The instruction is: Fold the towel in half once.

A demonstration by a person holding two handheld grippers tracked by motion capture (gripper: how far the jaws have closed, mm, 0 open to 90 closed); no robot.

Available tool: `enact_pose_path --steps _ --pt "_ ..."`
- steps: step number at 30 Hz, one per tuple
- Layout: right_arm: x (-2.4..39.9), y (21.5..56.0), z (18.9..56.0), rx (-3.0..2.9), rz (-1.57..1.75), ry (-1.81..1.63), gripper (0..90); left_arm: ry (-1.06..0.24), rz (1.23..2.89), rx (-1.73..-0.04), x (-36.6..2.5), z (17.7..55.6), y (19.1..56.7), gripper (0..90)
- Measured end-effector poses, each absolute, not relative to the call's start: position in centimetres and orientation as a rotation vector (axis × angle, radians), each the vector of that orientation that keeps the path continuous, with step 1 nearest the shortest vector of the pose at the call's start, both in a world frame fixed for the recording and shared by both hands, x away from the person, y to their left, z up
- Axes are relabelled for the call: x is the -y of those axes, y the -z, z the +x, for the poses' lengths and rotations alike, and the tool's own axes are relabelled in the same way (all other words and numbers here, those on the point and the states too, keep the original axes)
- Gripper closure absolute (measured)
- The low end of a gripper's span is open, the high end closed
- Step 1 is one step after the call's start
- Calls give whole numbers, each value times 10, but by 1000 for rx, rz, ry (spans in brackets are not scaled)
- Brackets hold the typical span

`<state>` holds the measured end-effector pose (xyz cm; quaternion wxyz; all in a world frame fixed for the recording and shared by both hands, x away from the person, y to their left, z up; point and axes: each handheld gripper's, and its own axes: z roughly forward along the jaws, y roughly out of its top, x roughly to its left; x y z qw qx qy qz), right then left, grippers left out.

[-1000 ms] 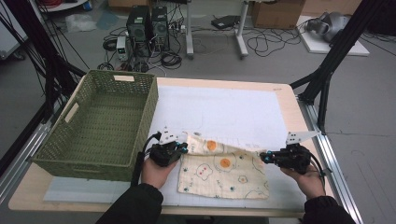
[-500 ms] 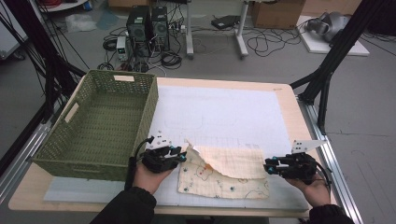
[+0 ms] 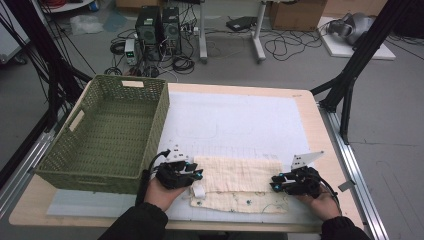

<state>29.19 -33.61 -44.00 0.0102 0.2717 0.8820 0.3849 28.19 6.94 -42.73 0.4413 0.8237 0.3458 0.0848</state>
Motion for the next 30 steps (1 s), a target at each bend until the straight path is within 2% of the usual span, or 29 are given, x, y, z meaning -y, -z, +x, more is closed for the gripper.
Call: enact_pose_path --steps 4,7,23,30 --pt "333 439 288 -2736 768 -1133 831 -184 2120 -814 -57 279 440 760" --pt "332 438 288 -2759 770 -1135 879 -206 2137 -796 -50 277 445 885" --pt "336 414 290 -2715 774 -1260 886 -188 2059 -832 -63 279 429 897" --pt "337 417 289 -2727 798 -1265 885 -178 2045 -836 -66 278 426 897"
